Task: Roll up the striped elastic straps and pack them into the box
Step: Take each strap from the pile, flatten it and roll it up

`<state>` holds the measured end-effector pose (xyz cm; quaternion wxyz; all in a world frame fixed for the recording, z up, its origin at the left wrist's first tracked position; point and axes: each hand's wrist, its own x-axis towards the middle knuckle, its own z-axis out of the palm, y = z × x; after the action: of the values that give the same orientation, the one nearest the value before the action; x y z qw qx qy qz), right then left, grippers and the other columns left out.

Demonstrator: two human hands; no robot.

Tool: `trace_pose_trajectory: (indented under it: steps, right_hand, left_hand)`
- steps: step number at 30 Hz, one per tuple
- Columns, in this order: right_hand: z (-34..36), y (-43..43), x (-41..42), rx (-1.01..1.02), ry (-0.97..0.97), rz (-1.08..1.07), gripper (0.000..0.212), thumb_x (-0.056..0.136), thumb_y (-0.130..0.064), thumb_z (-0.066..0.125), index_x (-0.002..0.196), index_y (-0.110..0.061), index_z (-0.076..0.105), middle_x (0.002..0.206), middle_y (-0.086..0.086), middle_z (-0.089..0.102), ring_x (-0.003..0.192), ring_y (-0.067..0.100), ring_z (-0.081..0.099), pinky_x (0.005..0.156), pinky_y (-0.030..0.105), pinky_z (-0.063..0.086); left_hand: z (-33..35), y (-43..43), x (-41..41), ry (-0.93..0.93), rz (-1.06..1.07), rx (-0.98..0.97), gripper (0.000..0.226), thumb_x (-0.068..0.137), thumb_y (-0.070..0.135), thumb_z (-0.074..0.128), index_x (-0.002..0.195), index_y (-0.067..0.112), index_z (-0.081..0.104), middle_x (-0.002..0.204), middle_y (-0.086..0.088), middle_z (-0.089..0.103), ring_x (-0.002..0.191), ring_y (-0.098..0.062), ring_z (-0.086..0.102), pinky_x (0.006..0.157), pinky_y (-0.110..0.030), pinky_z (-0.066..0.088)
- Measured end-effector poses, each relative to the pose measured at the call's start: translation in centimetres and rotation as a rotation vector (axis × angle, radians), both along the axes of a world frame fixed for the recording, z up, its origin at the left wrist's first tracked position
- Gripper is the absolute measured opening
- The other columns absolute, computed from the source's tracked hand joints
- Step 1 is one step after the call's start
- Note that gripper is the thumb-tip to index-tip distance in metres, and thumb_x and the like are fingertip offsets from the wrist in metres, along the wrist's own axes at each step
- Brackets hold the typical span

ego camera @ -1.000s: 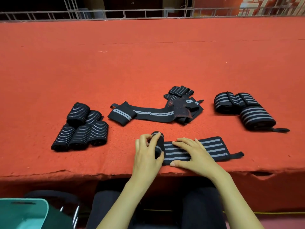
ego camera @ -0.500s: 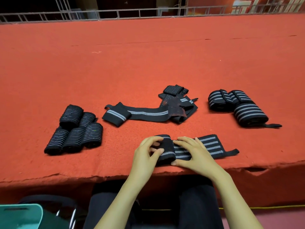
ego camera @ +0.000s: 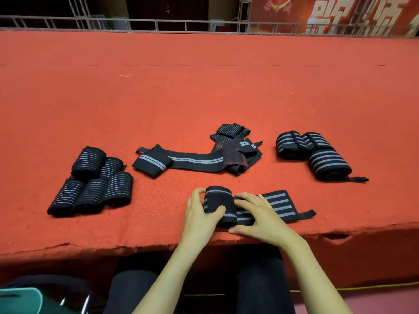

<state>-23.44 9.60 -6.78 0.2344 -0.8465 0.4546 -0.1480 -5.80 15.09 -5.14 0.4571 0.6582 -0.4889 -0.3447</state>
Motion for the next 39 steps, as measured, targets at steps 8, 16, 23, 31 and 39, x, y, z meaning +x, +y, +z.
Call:
trace_pose_trajectory:
  steps: [8,16,23,31,39]
  right_hand:
    - [0.5,-0.1,2.3,0.013,0.038,0.022,0.079,0.072,-0.063,0.068,0.140,-0.032,0.042,0.146,-0.017,0.033,0.137,0.002,0.024,0.120,0.035,0.002]
    - [0.2,0.3,6.6,-0.020,-0.011,0.116,0.075,0.074,-0.060,0.068,0.139,-0.032,0.043,0.145,-0.013,0.036,0.135,0.005,0.026,0.116,0.031,0.013]
    - [-1.0,0.2,5.4,0.026,-0.116,0.036,0.106,0.052,-0.085,0.057,0.140,-0.028,0.041,0.145,-0.012,0.038,0.134,0.003,0.030,0.116,0.032,0.022]
    - [-1.0,0.4,5.4,0.043,-0.126,0.010,0.095,0.056,-0.072,0.061,0.139,-0.030,0.041,0.141,-0.014,0.040,0.133,0.004,0.032,0.114,0.033,0.027]
    - [-0.9,0.6,4.7,0.034,-0.121,0.029,0.094,0.061,-0.069,0.064,0.142,-0.029,0.037,0.146,-0.013,0.035,0.136,0.002,0.026,0.116,0.030,0.024]
  left_hand:
    - [0.7,2.2,6.1,-0.120,0.166,-0.065,0.049,0.077,0.017,0.072,0.114,0.028,0.041,0.117,0.001,0.046,0.104,-0.011,0.045,0.086,-0.022,0.032]
    - [0.2,3.4,7.3,-0.485,0.281,-0.251,0.047,0.072,0.011,0.075,0.112,0.011,0.051,0.108,0.007,0.046,0.104,-0.016,0.045,0.091,-0.020,0.030]
    - [-0.4,2.2,5.1,-0.547,0.059,-0.332,0.051,0.067,0.021,0.081,0.113,0.022,0.060,0.114,0.013,0.048,0.103,-0.007,0.034,0.091,-0.008,0.024]
    - [0.3,2.5,5.0,-0.218,-0.083,-0.281,0.020,0.087,0.014,0.061,0.097,0.029,0.070,0.116,0.023,0.059,0.114,0.006,0.047,0.093,-0.004,0.030]
    - [-0.6,2.1,5.1,-0.050,0.053,-0.074,0.047,0.075,0.028,0.077,0.113,0.032,0.049,0.118,0.008,0.049,0.107,-0.006,0.051,0.095,-0.027,0.043]
